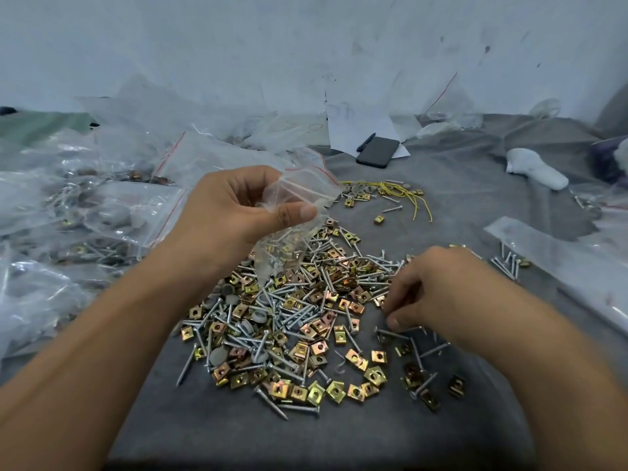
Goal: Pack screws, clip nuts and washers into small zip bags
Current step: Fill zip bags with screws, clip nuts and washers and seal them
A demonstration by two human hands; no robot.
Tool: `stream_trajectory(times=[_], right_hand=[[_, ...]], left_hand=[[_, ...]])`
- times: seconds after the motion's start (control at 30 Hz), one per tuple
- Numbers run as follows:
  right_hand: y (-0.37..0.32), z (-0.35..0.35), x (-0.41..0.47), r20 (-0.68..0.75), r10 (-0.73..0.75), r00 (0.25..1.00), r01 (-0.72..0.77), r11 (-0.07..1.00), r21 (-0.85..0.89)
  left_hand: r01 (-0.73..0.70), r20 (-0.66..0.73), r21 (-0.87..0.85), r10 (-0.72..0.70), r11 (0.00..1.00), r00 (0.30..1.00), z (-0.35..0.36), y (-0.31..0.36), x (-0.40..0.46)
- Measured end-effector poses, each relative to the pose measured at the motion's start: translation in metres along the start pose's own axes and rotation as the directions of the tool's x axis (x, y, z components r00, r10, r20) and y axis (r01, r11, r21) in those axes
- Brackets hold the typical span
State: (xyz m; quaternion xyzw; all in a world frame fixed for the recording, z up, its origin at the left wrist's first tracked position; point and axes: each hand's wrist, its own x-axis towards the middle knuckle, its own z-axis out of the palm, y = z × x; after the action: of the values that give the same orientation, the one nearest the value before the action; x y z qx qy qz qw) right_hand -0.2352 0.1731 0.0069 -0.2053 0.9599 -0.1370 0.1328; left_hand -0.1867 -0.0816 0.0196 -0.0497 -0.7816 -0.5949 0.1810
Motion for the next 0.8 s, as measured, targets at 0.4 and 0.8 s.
stream_trajectory(times=[0.4, 0.8], right_hand=[[0.012, -0.002, -0.004, -0.278, -0.207, 0.938, 0.336, 0.737, 0.586], [-0.030, -0.005, -0.010, -0.755, -0.229, 0.614, 0.693, 0.615, 0.377]], left_hand=[[-0.006, 0.097, -0.027, 0.008, 1.000, 0.995, 0.001, 0.002, -0.001], [-0.033, 0.215, 0.038, 0.024, 0.999, 0.976, 0.009, 0.005, -0.005]])
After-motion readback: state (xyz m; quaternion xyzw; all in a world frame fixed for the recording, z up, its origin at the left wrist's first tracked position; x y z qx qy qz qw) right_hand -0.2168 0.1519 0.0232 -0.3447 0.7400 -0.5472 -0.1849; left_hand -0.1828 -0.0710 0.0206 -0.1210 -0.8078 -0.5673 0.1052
